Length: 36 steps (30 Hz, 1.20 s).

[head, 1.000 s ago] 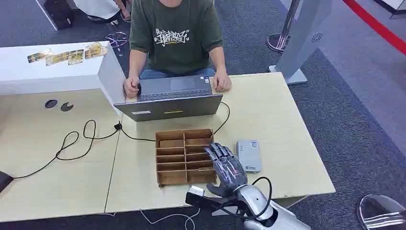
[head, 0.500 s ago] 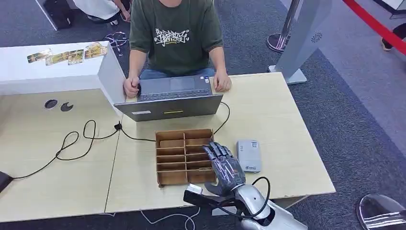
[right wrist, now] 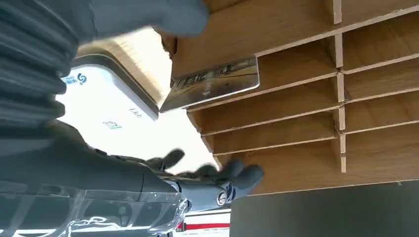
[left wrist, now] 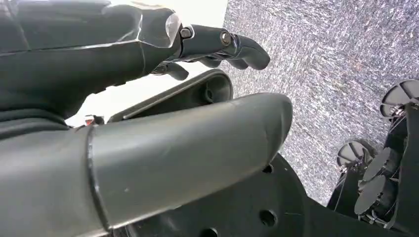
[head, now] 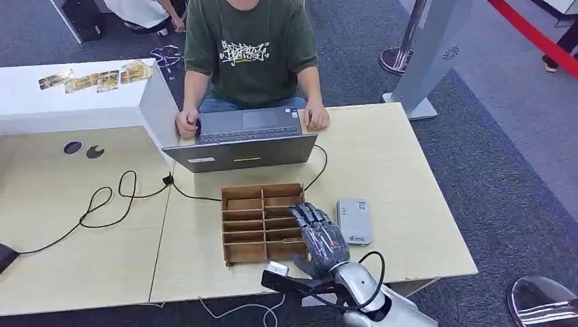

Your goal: Pass the card to the sensor for recognition and then transmit it.

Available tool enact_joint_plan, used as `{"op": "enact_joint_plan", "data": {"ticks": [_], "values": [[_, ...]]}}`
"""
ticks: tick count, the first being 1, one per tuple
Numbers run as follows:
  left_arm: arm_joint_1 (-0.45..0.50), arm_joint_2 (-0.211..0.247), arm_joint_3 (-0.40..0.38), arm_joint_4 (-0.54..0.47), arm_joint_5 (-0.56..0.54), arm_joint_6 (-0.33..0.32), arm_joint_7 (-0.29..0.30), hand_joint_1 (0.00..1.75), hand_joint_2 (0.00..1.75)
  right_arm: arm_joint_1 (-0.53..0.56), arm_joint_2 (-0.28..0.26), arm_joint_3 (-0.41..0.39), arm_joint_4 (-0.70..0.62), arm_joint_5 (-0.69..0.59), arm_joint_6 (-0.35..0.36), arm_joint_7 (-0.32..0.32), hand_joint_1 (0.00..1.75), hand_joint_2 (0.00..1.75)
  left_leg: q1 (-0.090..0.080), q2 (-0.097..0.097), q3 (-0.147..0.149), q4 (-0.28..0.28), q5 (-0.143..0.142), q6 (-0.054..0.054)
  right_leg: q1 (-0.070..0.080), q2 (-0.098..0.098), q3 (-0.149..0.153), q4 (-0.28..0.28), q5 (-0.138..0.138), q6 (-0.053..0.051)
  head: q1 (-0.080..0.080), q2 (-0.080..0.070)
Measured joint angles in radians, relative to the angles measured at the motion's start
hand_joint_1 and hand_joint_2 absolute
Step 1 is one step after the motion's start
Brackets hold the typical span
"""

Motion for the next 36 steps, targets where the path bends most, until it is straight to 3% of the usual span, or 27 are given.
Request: {"op": "enact_joint_plan", "data": {"ticks": [5,12,15,18,23,28,36], "values": [[0.0,0.0,0.0,0.0,0.0,0.0,0.0,0.0,0.0,-0.006,0.0,0.0,0.0,0.003,-0.008,0.0,1.26,1.75,0.0,0.0,0.0,0.0,0.0,0.0,0.0,0.0,0.0,0.0,0.0,0.0,0.0,0.0],[0.0,0.0,0.0,0.0,0.0,0.0,0.0,0.0,0.0,-0.016,0.003,0.0,0.0,0.003,-0.016,0.0,0.99,1.75,0.0,0.0,0.0,0.0,0.0,0.0,0.0,0.0,0.0,0.0,0.0,0.0,0.0,0.0],[0.0,0.0,0.0,0.0,0.0,0.0,0.0,0.0,0.0,-0.017,0.005,0.0,0.0,0.001,-0.015,0.0,0.99,1.75,0.0,0.0,0.0,0.0,0.0,0.0,0.0,0.0,0.0,0.0,0.0,0.0,0.0,0.0],[0.0,0.0,0.0,0.0,0.0,0.0,0.0,0.0,0.0,-0.017,0.006,0.0,0.0,-0.002,-0.015,0.0,1.12,1.75,0.0,0.0,0.0,0.0,0.0,0.0,0.0,0.0,0.0,0.0,0.0,0.0,0.0,0.0],[0.0,0.0,0.0,0.0,0.0,0.0,0.0,0.0,0.0,-0.017,0.006,0.0,0.0,-0.01,-0.016,0.0,1.13,1.75,0.0,0.0,0.001,0.0,0.0,0.0,0.0,0.0,0.0,0.0,0.0,0.0,0.0,0.0],[0.0,0.0,0.0,0.0,0.0,0.0,0.0,0.0,0.0,-0.018,0.009,0.0,0.0,-0.035,-0.016,-0.01,1.27,1.75,0.0,0.0,0.001,0.0,0.0,0.0,0.0,0.0,0.0,0.0,0.0,0.0,0.0,0.0],[0.0,0.0,0.0,0.0,0.005,0.001,0.0,0.0,0.0,-0.003,0.009,-0.038,-0.015,-0.05,-0.071,0.003,1.41,1.75,0.0,0.0,0.001,0.0,0.0,0.0,0.0,0.0,0.0,0.0,0.0,0.0,0.0,0.0]]}}
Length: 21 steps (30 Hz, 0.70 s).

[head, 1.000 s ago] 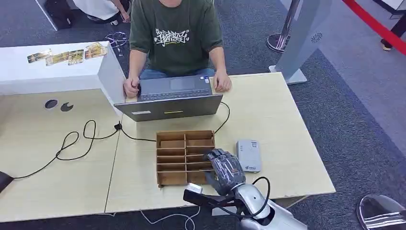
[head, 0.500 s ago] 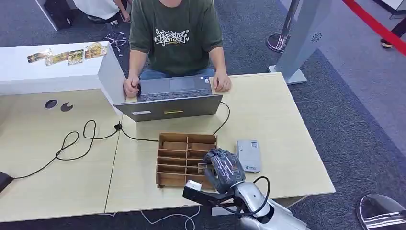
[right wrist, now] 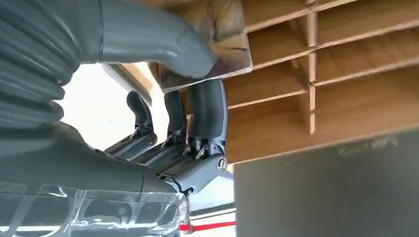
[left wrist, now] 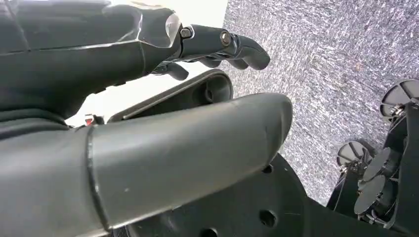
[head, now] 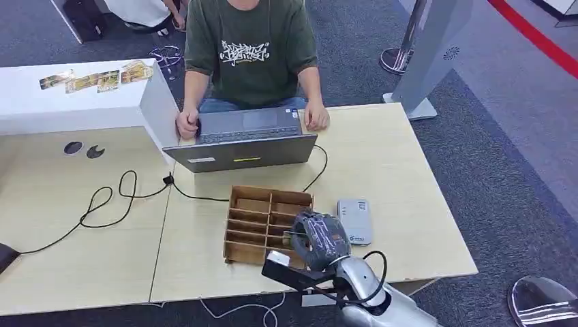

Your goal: Pass the card to the sensor for recognition and then transmit it.

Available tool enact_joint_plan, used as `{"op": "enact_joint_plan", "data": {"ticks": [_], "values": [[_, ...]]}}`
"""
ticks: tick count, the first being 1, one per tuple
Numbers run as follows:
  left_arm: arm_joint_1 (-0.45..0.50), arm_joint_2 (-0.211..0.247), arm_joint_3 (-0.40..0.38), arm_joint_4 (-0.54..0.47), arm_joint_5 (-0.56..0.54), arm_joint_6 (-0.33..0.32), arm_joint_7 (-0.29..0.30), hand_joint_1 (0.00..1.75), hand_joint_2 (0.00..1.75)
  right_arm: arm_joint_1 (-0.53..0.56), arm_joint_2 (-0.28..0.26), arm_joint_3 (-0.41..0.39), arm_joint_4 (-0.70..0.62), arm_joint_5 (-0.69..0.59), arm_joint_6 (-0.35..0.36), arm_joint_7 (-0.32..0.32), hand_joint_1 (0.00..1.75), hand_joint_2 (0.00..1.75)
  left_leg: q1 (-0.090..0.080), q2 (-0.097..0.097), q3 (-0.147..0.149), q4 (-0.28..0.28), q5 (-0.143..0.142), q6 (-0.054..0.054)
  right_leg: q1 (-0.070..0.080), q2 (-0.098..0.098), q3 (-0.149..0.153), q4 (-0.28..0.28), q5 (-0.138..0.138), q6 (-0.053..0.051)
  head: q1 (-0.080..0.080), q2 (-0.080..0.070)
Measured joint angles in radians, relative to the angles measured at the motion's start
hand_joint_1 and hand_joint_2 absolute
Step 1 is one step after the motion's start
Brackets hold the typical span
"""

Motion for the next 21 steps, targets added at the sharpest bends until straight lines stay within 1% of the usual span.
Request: {"op": "enact_joint_plan", "data": {"ticks": [3,4,6,9,10,11,15,16,18,21], "values": [[0.0,0.0,0.0,0.0,0.002,0.002,0.0,0.0,0.0,0.02,0.0,-0.044,-0.021,-0.013,-0.038,-0.006,1.47,1.75,0.0,0.0,0.0,0.0,0.0,0.0,0.0,0.0,0.0,0.0,0.0,0.0,0.0,0.0],[0.0,0.0,0.0,0.0,0.003,0.003,0.0,0.0,0.0,0.029,0.0,-0.06,-0.031,-0.015,-0.055,-0.01,1.43,1.75,0.0,0.0,0.0,0.0,0.0,0.0,0.0,0.0,0.0,0.0,0.0,0.0,0.0,0.0],[0.0,0.0,0.001,0.0,0.003,0.006,-0.002,0.0,0.0,0.049,0.0,-0.094,-0.058,-0.015,-0.089,-0.022,1.48,1.75,0.0,0.0,0.0,0.0,0.0,0.0,0.0,0.0,0.0,0.0,0.0,0.0,0.0,0.0],[0.001,0.0,0.001,0.0,0.006,0.007,-0.006,0.0,0.0,0.087,0.0,-0.154,-0.113,-0.003,-0.153,-0.041,1.5,1.75,0.0,0.0,0.0,0.0,0.0,0.0,0.0,0.0,0.0,0.0,0.0,0.0,0.0,0.0],[0.001,0.0,0.001,0.0,0.006,0.007,-0.008,0.0,0.0,0.098,0.0,-0.176,-0.133,0.001,-0.169,-0.048,1.5,1.75,0.0,0.0,0.0,0.0,0.0,0.0,0.0,0.0,0.0,0.0,0.0,0.0,0.0,0.0],[0.0,0.0,0.002,0.0,0.006,0.007,-0.01,0.0,0.0,0.11,0.0,-0.197,-0.152,0.005,-0.185,-0.057,1.45,1.75,0.0,0.0,0.0,0.0,0.0,0.0,0.0,0.0,0.0,0.0,0.0,0.0,0.0,0.0],[0.0,-0.001,0.002,0.0,0.01,0.008,-0.012,0.0,0.0,0.16,0.0,-0.278,-0.229,0.04,-0.243,-0.07,1.47,1.75,0.0,0.0,0.0,0.0,0.0,0.0,0.0,0.0,0.0,0.0,0.0,0.0,0.0,0.0],[0.0,-0.001,0.002,0.0,0.01,0.008,-0.012,0.0,0.0,0.171,0.001,-0.293,-0.244,0.047,-0.253,-0.074,1.43,1.75,0.0,0.0,0.0,0.0,0.0,0.0,0.0,0.0,0.0,0.0,0.0,0.0,0.0,0.0],[0.0,-0.002,0.002,0.0,0.01,0.008,-0.014,0.0,0.0,0.197,0.004,-0.327,-0.278,0.057,-0.276,-0.082,1.43,1.75,0.0,0.0,0.0,0.0,0.0,0.0,0.0,0.0,0.0,0.0,0.0,0.0,0.0,0.0],[0.001,-0.003,0.002,0.0,0.009,0.01,-0.014,0.0,0.0,0.236,0.018,-0.379,-0.331,0.074,-0.319,-0.119,1.47,1.75,0.0,0.0,0.0,0.0,0.0,0.0,0.0,0.0,0.0,0.0,0.0,0.0,0.0,0.0]]}}
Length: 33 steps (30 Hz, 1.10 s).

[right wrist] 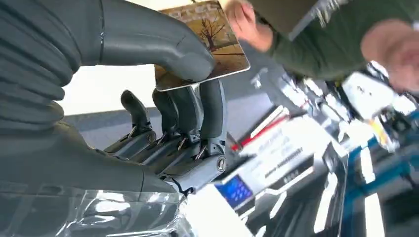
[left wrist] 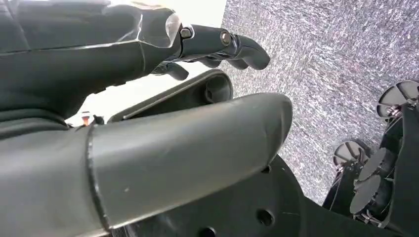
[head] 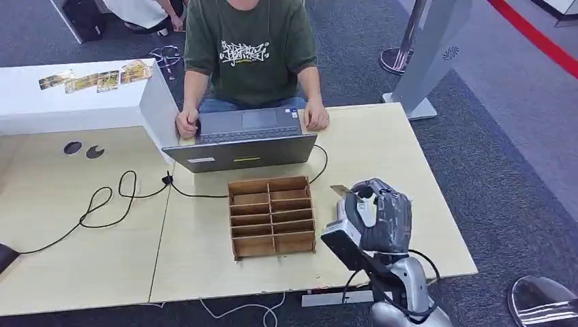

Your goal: Pass the card to the sensor for recognition and then transmit it.

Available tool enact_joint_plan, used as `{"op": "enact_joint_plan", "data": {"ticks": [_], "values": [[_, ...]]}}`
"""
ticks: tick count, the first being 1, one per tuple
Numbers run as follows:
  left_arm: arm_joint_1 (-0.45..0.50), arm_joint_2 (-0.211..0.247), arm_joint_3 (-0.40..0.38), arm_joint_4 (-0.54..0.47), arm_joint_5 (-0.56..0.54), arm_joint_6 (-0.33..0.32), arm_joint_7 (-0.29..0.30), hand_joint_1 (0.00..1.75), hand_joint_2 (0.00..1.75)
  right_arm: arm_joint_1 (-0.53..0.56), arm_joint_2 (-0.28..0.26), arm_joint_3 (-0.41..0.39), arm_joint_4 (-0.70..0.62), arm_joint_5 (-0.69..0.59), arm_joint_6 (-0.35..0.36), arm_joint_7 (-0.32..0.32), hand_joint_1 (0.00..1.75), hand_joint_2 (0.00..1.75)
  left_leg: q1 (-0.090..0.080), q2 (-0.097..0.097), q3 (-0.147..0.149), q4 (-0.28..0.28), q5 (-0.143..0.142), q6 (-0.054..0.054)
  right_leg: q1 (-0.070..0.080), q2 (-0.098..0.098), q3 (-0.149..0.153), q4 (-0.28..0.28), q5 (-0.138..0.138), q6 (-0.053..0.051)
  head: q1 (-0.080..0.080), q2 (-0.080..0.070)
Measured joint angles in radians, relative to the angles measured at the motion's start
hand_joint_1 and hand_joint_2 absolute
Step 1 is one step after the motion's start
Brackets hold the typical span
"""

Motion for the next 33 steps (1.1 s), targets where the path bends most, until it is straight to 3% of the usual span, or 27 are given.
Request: {"op": "enact_joint_plan", "data": {"ticks": [4,8,12,22,29,33], "values": [[0.0,-0.003,0.0,0.0,-0.009,0.004,0.0,0.0,0.0,0.049,0.037,-0.071,-0.072,-0.007,-0.013,-0.096,1.55,1.75,0.0,0.0,0.0,0.0,0.0,0.0,0.0,0.0,0.0,0.0,0.0,0.0,0.0,0.0],[0.0,-0.008,0.0,0.0,-0.018,0.009,0.0,0.0,0.0,0.104,0.13,-0.186,-0.154,-0.04,-0.014,-0.288,1.52,1.75,0.0,0.0,0.0,0.0,0.0,0.0,0.0,0.0,0.0,0.0,0.0,0.0,0.0,0.0],[-0.001,-0.012,0.0,0.0,-0.024,0.011,0.0,0.0,0.0,0.136,0.219,-0.287,-0.203,-0.066,-0.014,-0.379,1.59,1.75,0.0,0.0,0.0,0.0,0.0,0.0,0.0,0.0,0.0,0.0,0.0,0.0,0.0,0.0],[-0.002,-0.014,0.0,0.0,-0.027,0.012,0.0,0.0,0.0,0.147,0.321,-0.386,-0.221,-0.091,-0.014,-0.438,1.71,1.75,0.0,0.001,0.0,0.0,0.0,0.0,0.0,0.0,0.0,0.0,0.0,0.0,0.0,0.0],[-0.002,-0.017,0.0,0.0,-0.033,0.011,0.0,0.0,0.0,0.146,0.342,-0.407,-0.219,-0.105,-0.014,-0.445,1.75,1.75,0.0,0.001,0.0,0.0,0.0,0.0,0.0,0.0,0.0,0.0,0.0,0.0,0.0,0.0],[-0.003,-0.019,0.0,0.0,-0.045,0.008,-0.001,0.0,0.0,0.101,0.343,-0.404,-0.177,-0.093,-0.013,-0.418,1.75,1.75,0.0,0.001,0.0,0.0,0.0,0.0,0.0,0.001,0.0,0.0,0.0,0.0,0.0,0.0]]}}
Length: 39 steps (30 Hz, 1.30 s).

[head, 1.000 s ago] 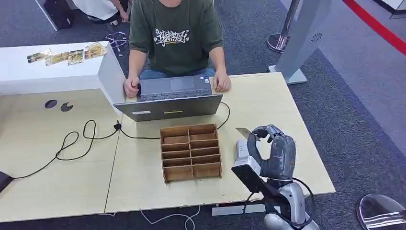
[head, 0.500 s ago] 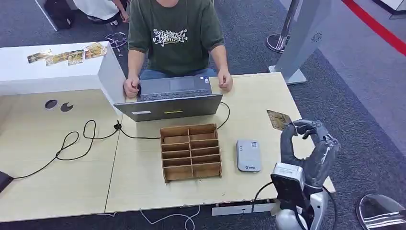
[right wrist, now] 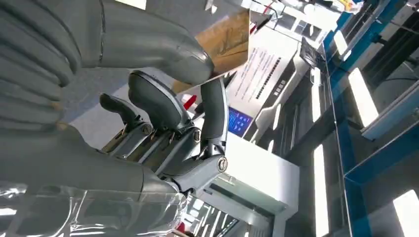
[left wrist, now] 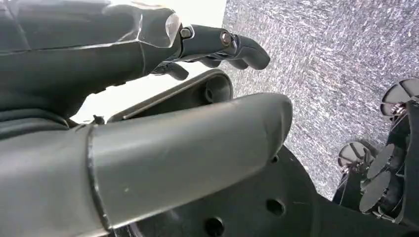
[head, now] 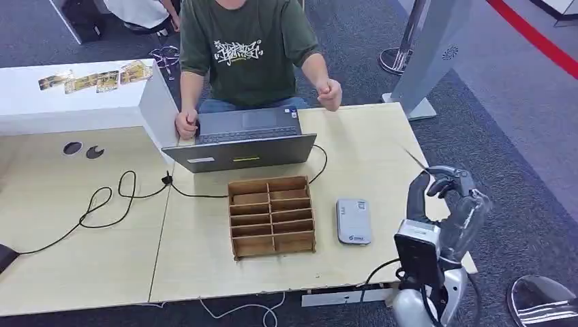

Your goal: Pass the card to the sensor for recognition and then transmit it.

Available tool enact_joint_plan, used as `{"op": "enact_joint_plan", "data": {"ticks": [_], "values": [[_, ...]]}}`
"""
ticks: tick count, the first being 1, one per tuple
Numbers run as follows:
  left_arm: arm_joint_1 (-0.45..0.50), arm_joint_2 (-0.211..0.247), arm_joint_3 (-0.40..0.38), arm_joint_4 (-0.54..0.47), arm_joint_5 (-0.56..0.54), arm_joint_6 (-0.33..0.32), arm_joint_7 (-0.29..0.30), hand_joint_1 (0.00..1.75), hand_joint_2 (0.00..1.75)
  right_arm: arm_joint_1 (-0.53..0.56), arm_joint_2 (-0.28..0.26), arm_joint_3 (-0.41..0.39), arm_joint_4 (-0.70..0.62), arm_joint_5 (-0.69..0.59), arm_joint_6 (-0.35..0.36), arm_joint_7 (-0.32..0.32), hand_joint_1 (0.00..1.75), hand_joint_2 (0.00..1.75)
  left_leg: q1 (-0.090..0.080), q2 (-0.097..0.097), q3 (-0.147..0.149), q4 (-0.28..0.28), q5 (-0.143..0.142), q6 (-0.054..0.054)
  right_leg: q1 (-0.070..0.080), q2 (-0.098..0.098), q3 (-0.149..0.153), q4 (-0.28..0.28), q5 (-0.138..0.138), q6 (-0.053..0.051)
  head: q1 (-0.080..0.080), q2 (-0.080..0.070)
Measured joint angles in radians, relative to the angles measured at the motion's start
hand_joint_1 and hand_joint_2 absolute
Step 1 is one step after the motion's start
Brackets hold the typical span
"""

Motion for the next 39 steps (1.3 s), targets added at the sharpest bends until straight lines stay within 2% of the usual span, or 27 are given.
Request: {"op": "enact_joint_plan", "data": {"ticks": [5,20,26,32,39], "values": [[-0.004,-0.002,0.0,0.0,-0.016,-0.006,0.0,0.0,0.0,-0.081,0.0,0.013,0.08,0.02,0.0,0.034,1.75,1.75,0.0,0.0,0.0,0.0,0.001,0.0,0.0,0.0,0.001,0.0,0.001,-0.001,0.0,0.0],[-0.015,-0.005,-0.031,0.0,-0.08,-0.018,0.003,0.0,0.0,-0.491,0.035,0.116,0.456,0.117,0.0,0.159,1.75,1.75,0.0,0.002,0.0,0.0,0.002,-0.002,0.0,0.002,0.0,0.001,0.003,-0.001,0.0,0.0],[-0.025,-0.005,-0.058,0.0,-0.105,-0.014,0.024,0.0,0.0,-0.634,0.065,0.166,0.614,0.168,0.0,0.232,1.75,1.75,0.0,0.001,0.0,0.0,0.003,-0.002,0.0,0.002,-0.001,0.001,0.003,-0.002,0.0,0.0],[-0.047,-0.01,-0.085,0.0,-0.129,-0.003,0.045,0.0,0.0,-0.807,0.111,0.223,0.82,0.225,0.0,0.32,1.75,1.75,0.0,0.001,0.0,0.0,0.003,-0.002,0.0,0.002,-0.001,0.001,0.003,-0.002,0.0,0.0],[-0.064,-0.014,-0.124,0.0,-0.156,0.006,0.066,0.0,0.0,-0.96,0.15,0.278,1.054,0.315,0.0,0.426,1.75,1.75,0.0,0.001,0.0,0.0,0.003,-0.003,0.0,0.002,-0.002,0.001,0.003,-0.002,0.0,0.0]]}}
